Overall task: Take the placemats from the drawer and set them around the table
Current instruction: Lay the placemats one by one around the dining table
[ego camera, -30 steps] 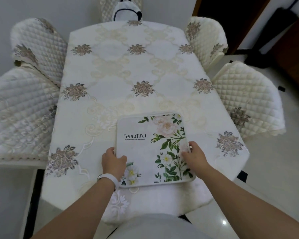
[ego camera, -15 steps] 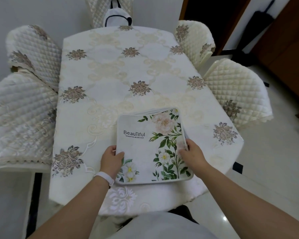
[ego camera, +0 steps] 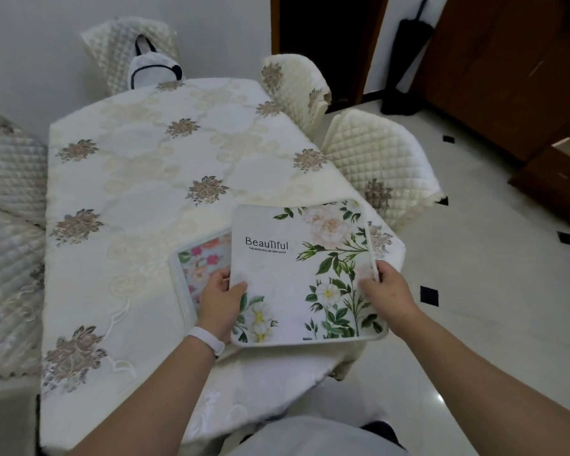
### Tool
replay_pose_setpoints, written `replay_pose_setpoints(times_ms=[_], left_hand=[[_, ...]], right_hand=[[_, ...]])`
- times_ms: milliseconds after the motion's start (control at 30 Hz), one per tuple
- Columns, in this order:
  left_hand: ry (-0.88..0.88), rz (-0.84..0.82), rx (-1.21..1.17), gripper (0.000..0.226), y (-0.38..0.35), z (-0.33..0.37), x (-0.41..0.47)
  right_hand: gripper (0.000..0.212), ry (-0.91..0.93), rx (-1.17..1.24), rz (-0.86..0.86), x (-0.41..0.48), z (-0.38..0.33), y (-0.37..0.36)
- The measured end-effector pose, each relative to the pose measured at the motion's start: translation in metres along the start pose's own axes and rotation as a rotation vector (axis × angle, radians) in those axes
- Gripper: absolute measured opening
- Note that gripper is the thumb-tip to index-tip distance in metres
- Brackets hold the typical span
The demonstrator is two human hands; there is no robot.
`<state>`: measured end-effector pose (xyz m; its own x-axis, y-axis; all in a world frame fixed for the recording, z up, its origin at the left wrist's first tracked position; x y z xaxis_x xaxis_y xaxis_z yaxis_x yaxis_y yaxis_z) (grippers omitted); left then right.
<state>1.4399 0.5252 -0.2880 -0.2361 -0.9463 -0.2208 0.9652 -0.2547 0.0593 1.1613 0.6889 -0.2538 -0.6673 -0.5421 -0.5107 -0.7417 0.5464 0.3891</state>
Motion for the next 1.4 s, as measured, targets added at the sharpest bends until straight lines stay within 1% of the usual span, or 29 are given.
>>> replay_pose_setpoints(times_ms=[267,400,667,900,1067,1267,1400], left_hand=[[-0.031,-0.165,-0.031,0.019,-0.170,0.037,-0.028],[-0.046,-0.232,-0.022,0.019,-0.267,0.050,-0.047],[-0.091,-0.407,0.020,0.021,-0.430,0.069,-0.090],[-0.101,-0.515,0.009,0.021,-0.530,0.082,-0.097],[-0.065,-0.512,0.006,0.022,-0.581,0.072,-0.074],[0.044,-0.529,-0.028,0.018,-0.653,0.053,-0.015],[0.070,-0.552,-0.038,0.018,-0.711,0.062,0.042]], right_hand=[[0.016,0.016,0.097,0.154,0.015,0.039,0.165],[0.022,0.006,0.162,0.239,0.023,0.069,0.253],[0.016,-0.058,0.261,0.387,0.026,0.128,0.398],[0.014,-0.100,0.342,0.495,0.037,0.157,0.470],[0.017,-0.156,0.354,0.505,0.071,0.159,0.497],[0.021,-0.196,0.326,0.537,0.148,0.136,0.531],[0.018,-0.204,0.296,0.551,0.207,0.101,0.559]])
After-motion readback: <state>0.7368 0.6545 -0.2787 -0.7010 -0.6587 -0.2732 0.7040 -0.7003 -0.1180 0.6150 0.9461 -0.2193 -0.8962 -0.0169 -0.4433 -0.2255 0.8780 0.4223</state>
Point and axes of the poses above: each hand's wrist, its own x-axis towards the middle knuckle, its own y-axis out of the back of the hand, z = x × y, the point moved 7 cm from there along x, towards the middle knuckle, and after that the axes turned 9 degrees about -y, right-handed, at the moved point
